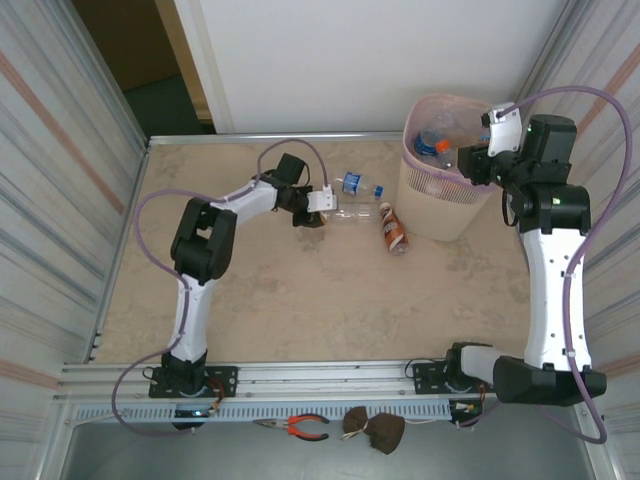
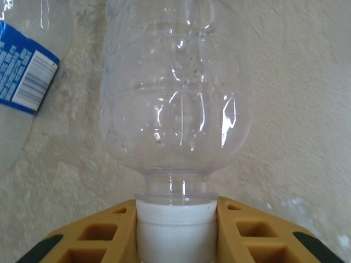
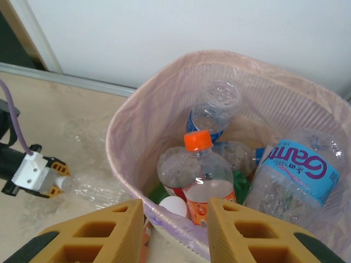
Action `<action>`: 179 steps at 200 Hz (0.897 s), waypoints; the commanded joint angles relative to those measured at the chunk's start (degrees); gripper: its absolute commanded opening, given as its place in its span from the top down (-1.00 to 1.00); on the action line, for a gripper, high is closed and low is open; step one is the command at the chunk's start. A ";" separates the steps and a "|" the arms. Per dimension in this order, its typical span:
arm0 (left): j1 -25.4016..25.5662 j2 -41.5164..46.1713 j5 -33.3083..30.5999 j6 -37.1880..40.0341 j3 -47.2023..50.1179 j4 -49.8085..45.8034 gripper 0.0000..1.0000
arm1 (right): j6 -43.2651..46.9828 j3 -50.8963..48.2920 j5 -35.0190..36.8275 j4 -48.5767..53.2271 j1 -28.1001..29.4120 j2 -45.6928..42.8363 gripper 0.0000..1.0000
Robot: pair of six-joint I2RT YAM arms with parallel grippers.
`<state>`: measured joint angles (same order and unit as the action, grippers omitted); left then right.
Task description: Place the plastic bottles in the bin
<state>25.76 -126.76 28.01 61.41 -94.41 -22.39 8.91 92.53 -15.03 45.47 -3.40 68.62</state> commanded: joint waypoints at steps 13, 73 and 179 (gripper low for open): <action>-1.46 10.19 0.24 -2.64 6.80 3.43 0.44 | -4.87 -2.37 -4.07 -3.58 -0.08 -2.67 0.26; -2.35 23.30 3.66 -14.04 18.36 14.29 0.50 | -17.62 -8.11 -12.32 -13.15 -0.11 -7.71 0.11; 2.24 40.98 7.26 -34.21 25.40 30.29 0.50 | -39.49 -18.39 -29.35 -34.14 2.40 -13.23 -0.42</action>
<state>26.33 -89.06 33.50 33.41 -68.97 2.63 -24.99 75.24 -39.53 17.72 -2.20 56.29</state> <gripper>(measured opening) 0.308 0.677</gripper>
